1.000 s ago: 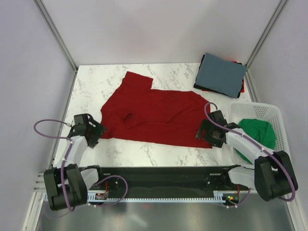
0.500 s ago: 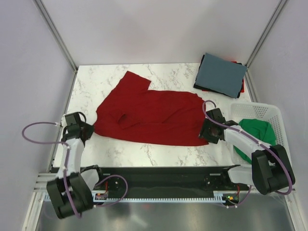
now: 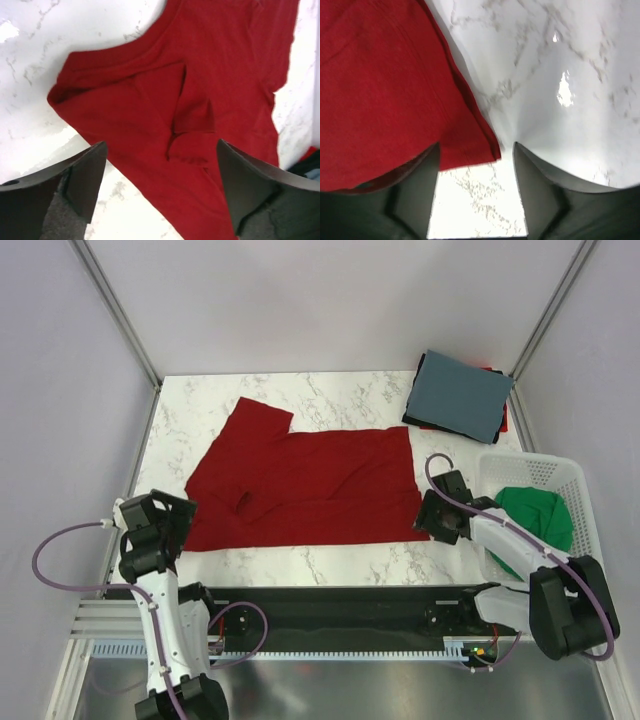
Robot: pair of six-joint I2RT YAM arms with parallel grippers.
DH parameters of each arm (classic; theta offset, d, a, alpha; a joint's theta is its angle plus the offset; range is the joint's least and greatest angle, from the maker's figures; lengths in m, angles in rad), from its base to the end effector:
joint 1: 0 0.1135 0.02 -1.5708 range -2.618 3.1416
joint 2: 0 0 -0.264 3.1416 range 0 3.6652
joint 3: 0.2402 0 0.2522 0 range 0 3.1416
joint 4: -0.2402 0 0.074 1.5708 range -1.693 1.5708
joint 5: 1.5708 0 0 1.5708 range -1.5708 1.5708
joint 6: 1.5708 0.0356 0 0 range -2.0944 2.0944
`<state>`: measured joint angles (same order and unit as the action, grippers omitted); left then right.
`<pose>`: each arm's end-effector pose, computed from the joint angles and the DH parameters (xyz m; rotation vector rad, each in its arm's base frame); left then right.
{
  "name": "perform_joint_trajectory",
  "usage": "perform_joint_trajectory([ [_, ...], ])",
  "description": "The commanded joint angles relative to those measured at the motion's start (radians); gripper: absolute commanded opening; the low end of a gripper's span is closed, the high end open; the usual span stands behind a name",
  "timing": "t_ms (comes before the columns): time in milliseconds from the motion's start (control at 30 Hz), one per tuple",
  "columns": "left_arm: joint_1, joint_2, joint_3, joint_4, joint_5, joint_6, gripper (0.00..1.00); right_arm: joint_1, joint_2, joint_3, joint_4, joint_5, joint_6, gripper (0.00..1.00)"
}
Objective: Fold and stack the t-shirts
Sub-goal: Fold the tshirt
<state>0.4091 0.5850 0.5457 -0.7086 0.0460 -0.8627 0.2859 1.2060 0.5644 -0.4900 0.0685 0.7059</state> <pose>0.1175 0.0492 0.2351 -1.3676 1.8921 -0.2814 0.1969 0.0553 0.1625 0.5865 2.6519 0.2066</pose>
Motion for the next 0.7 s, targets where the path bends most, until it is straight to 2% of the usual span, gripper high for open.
perform_joint_trajectory([
  [0,0.007,-0.028,0.101,-0.088,0.086,0.002,1.00,0.002,-0.084,0.009,-0.087,0.027,-0.008,0.73],
  [67,0.007,-0.007,0.172,-0.084,0.135,0.046,1.00,0.004,-0.152,0.049,-0.131,0.017,-0.031,0.82],
  [200,0.007,0.077,0.286,-0.075,0.212,0.259,1.00,0.012,-0.215,0.155,-0.151,-0.055,-0.048,0.85],
  [300,-0.024,0.102,0.303,-0.068,0.215,0.353,0.99,0.021,-0.168,0.262,-0.107,-0.065,-0.083,0.86],
  [433,-0.058,0.067,0.214,-0.005,0.232,0.367,0.97,0.022,0.072,0.475,-0.071,0.010,-0.146,0.87],
  [500,-0.078,0.061,0.201,0.021,0.287,0.381,0.95,0.021,0.159,0.570,-0.019,0.046,-0.178,0.84],
  [667,-0.113,0.067,0.195,0.029,0.265,0.376,0.92,0.019,0.484,0.758,0.059,0.126,-0.239,0.74],
])
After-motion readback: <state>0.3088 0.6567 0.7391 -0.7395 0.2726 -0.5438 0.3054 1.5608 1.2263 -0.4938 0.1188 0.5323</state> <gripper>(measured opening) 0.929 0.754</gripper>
